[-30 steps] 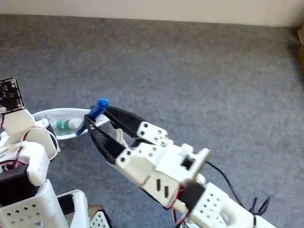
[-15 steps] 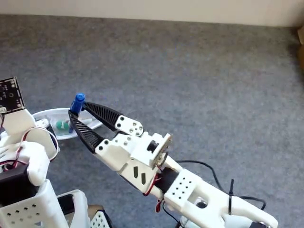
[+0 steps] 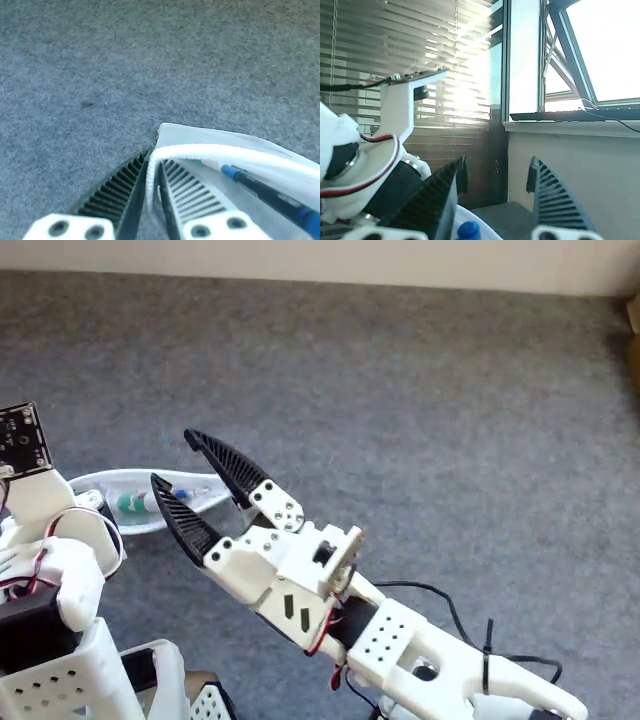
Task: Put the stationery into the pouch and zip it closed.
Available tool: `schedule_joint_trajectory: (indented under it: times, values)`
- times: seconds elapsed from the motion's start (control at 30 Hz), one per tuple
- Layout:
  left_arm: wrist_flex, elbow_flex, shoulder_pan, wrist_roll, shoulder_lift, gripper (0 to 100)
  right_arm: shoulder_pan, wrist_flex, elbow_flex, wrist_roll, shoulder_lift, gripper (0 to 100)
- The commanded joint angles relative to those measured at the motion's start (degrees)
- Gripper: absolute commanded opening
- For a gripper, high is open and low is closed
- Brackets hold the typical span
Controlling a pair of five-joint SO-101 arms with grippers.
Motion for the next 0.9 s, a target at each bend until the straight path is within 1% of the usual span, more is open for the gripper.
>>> schedule_joint_trajectory:
  times: [0.0,0.37,0.43,0.57,0.6,0.73,0.8,0.87]
  values:
    - [-0.7,0.0,-0.6,-0.5,-0.3,1,-0.5,-1.2,0.1,0.7,-3.6,18.8]
    - [-0.7,0.0,-0.6,-0.5,-0.3,1,0.6,-1.1,1.9,0.7,-4.5,18.8]
    - [-0.7,0.0,-0.6,-0.5,-0.3,1,0.6,0.6,1.6,0.6,-4.6,18.8]
    - [-0.7,0.0,-0.6,-0.5,-0.3,1,0.6,12.3,-1.2,0.2,-8.5,18.8]
    - [-0.7,0.0,-0.6,-0.5,-0.3,1,0.5,16.0,-2.7,-1.0,-10.2,18.8]
    - [-0.7,0.0,-0.6,-0.5,-0.3,1,0.5,34.2,-9.5,-9.8,-16.9,18.8]
    - [-0.7,0.0,-0.6,-0.5,-0.3,1,0.2,43.7,-13.0,-12.4,-19.0,18.8]
    - [-0.7,0.1,-0.6,-0.5,-0.3,1,-1.4,50.9,-16.4,-14.0,-19.6,18.8]
